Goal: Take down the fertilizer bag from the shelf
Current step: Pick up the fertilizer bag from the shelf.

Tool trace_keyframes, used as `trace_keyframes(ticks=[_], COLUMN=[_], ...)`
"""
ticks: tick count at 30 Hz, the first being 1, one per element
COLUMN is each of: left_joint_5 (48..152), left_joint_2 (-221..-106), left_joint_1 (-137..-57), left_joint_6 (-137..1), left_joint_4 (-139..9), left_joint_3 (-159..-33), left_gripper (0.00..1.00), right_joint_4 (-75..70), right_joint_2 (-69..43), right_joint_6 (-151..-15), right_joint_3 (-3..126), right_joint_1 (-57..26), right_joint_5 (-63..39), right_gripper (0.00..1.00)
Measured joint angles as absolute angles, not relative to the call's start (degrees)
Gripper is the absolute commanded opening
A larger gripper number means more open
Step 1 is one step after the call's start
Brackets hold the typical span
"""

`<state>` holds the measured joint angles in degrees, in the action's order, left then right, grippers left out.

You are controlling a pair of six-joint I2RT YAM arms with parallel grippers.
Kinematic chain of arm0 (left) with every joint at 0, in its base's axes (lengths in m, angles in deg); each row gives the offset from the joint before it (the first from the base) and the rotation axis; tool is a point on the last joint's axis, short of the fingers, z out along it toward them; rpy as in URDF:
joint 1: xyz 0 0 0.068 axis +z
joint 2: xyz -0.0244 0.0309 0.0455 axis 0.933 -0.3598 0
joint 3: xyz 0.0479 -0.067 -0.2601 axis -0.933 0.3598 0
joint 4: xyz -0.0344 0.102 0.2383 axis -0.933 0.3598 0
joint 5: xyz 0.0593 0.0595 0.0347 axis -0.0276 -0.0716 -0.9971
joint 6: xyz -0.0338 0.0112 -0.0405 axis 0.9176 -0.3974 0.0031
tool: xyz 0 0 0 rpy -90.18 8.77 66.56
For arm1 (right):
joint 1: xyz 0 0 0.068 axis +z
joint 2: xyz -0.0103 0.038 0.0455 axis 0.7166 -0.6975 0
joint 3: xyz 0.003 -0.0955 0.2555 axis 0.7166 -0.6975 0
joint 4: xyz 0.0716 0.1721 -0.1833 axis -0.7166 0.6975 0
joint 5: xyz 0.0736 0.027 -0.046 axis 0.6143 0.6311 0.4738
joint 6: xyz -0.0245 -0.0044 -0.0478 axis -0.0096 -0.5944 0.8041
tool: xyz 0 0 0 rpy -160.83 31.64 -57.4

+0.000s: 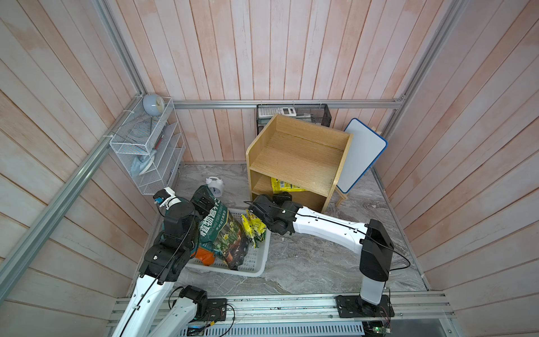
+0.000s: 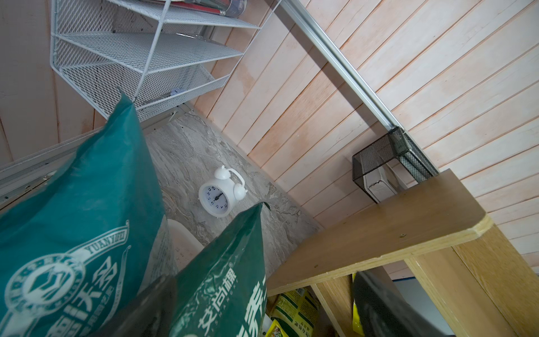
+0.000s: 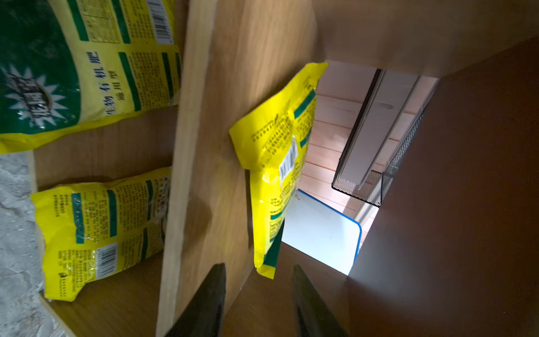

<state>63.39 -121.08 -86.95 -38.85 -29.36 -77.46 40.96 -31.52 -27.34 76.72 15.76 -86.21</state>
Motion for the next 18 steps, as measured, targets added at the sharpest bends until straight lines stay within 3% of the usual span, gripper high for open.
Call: trace_keyframes(ticks=[10,18], left_joint_5=[63.4,63.4], left_joint_2=[-120.4,-120.4], left_joint_1=[-86.9,-86.9], left_joint_6=[-38.9,-38.9], left_joint_4=[-29.4,-29.4], left_joint_3=[-77.3,-77.2], left_gripper=[1.0,1.0], right_joint_4=[40.3,36.9], right_joint_2=[-31.5,-31.5], right_joint_6=[-28.1,-26.6], right_joint_3=[74.1,73.4], right_joint_1=[9.9,6.6], right_joint_5=[-86.2,-84.4], right_gripper=[0.41,0.48])
